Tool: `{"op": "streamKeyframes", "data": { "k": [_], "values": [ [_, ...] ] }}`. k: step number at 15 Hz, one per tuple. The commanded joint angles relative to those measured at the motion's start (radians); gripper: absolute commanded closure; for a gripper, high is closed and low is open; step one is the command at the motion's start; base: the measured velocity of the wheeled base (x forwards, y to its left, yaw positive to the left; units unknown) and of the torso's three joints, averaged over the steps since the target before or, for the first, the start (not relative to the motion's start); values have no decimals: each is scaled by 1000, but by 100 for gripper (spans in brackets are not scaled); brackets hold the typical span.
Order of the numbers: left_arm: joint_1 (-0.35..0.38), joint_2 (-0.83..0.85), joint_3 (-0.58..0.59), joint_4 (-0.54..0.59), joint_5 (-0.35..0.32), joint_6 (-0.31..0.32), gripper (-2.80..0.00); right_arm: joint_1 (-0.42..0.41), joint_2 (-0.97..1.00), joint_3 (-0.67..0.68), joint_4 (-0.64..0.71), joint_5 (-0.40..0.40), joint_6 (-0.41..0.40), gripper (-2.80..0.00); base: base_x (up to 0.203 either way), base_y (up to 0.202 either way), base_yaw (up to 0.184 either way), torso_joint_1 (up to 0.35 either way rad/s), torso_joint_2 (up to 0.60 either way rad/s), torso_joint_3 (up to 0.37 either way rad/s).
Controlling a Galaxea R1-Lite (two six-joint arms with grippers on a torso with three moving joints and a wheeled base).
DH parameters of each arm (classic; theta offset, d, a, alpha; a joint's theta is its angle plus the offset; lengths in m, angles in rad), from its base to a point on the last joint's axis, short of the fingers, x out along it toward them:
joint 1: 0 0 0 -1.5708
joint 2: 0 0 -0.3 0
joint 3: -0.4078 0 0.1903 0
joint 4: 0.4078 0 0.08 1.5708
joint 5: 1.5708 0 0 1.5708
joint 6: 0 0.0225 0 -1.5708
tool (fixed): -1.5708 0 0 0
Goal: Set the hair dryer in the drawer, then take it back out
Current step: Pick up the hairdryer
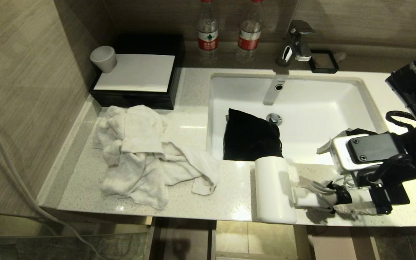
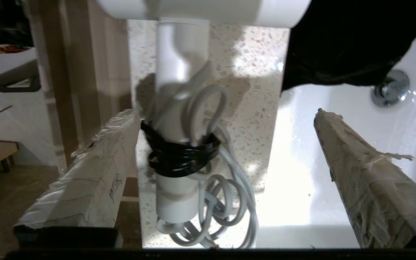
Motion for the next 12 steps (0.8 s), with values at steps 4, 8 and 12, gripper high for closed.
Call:
{"op": "streamKeyframes", "data": {
  "k": [4, 8, 12],
  "values": [
    [0, 0, 2, 0, 0, 0, 0, 32, 31, -1, 7, -104, 5, -280, 0, 0, 0, 0, 0, 0],
    [0, 0, 2, 0, 0, 0, 0, 46, 58, 9, 13, -124, 5, -280, 0, 0, 0, 0, 0, 0],
    [0, 0, 2, 0, 0, 0, 0, 46, 68, 15, 33, -160, 17, -280, 0, 0, 0, 0, 0, 0]
  ]
}}
